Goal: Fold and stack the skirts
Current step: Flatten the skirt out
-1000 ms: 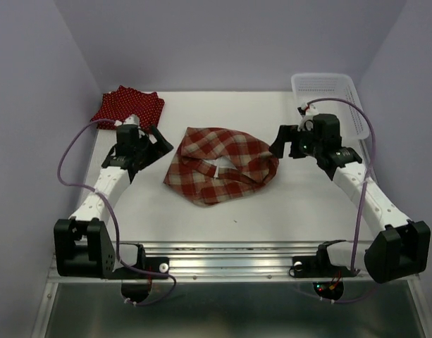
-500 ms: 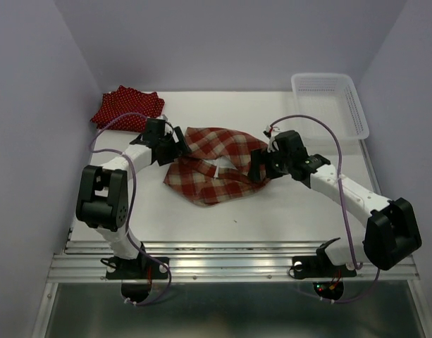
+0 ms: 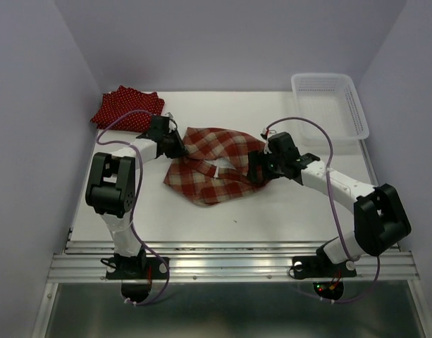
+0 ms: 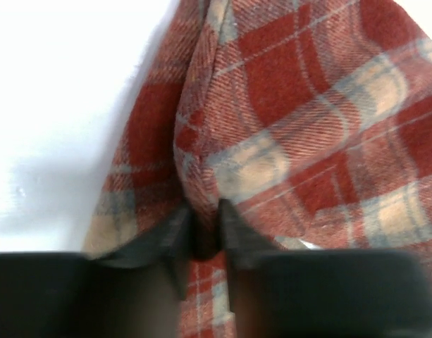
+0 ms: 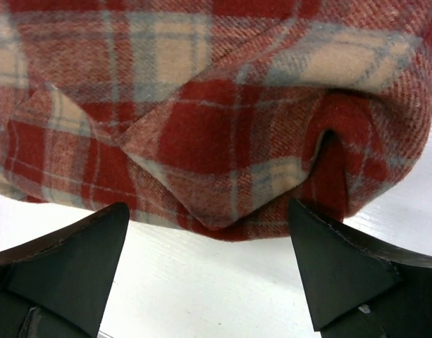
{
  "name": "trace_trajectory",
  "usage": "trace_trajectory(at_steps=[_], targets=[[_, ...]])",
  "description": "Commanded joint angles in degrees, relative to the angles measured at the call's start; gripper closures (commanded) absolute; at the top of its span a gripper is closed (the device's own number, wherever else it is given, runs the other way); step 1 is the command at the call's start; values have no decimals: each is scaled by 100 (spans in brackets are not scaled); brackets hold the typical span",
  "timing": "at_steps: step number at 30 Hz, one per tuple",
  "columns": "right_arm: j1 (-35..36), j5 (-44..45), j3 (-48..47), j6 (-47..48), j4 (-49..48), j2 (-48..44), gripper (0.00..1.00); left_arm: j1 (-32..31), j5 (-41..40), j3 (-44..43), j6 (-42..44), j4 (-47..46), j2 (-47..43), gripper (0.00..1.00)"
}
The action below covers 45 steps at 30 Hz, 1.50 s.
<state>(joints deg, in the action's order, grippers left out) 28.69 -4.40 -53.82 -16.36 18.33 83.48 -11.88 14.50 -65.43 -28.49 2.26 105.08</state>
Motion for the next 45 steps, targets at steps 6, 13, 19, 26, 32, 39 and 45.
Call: trace_trajectory(at_steps=[6, 13, 19, 26, 32, 39, 45], targets=[[120, 212, -67, -34, -470, 475, 1, 1, 132, -269, 142, -86, -268, 100], [225, 614, -93, -157, -488, 757, 14, 1, 17, -49, 54, -121, -786, 100], [225, 967, -155, -377, -752, 687, 82, 1, 123, 30, -34, -182, -1138, 100], [225, 1251, -541, -61, -453, -480, 99, 10, -114, -285, -157, -182, -2015, 100], [225, 871, -1472, 361, -154, -1430, 99, 1, -702, -822, -227, -585, -3245, 100], [-2, 1117, -2772, 1003, -154, -1011, 99, 36, -1669, -1673, -8, -859, -3434, 100], [-863, 302, -4517, 1566, -172, 316, 99, 579, -854, -3420, 37, -596, -1853, 100]])
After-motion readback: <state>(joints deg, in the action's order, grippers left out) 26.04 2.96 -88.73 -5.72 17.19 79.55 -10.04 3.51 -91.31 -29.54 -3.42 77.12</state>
